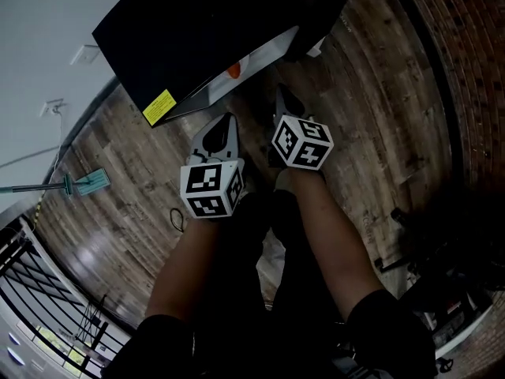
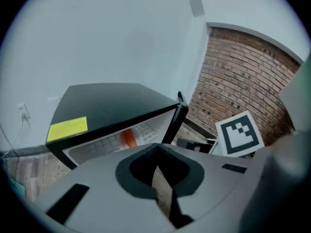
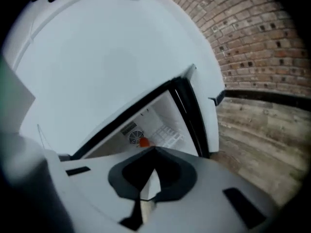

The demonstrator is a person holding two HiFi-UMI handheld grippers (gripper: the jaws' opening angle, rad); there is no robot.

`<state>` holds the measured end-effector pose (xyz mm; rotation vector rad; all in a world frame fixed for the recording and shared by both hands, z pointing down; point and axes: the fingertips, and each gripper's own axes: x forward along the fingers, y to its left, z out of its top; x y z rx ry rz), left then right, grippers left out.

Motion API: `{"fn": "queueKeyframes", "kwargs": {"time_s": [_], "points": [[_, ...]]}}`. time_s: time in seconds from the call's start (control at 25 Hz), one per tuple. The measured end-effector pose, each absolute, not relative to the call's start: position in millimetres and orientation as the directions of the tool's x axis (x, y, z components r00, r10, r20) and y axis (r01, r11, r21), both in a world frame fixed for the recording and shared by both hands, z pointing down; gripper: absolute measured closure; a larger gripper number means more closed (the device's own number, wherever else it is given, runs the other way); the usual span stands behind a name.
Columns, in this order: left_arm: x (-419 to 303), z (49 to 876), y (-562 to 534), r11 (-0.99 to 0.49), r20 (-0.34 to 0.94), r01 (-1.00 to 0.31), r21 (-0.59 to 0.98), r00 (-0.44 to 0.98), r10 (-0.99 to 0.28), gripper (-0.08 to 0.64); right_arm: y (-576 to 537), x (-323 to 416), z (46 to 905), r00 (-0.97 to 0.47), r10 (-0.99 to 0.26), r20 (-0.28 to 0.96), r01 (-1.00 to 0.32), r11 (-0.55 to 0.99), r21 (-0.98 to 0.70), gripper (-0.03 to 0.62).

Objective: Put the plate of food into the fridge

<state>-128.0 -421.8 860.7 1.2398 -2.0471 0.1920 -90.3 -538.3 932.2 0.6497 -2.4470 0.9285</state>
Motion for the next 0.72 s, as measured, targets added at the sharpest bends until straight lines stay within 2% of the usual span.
{"fn": "queueKeyframes", "kwargs": {"time_s": [0.16,0.4,0.72], "points": [[-119.3,787.5,-429.5,0.497,0.624,-0.831,0.249,-0.255,-0.738,0.561,-526.1,-66.6,822.8,-0.812,-0.295,0.503,-0.519,0.759,-0.393,0.580],[-118.7,647.9,-432.2,0.458,0.563,-0.847,0.270,-0.247,-0.789,0.561,-519.2,-40.3,647.3,-0.821,-0.375,0.431,-0.517,0.808,-0.281,0.580],[-110.6,449.2,-424.1,0.446,0.489,-0.854,0.269,-0.277,-0.827,0.563,-492.6,-34.2,440.5,-0.842,-0.410,0.350,-0.507,0.822,-0.257,0.580]]}}
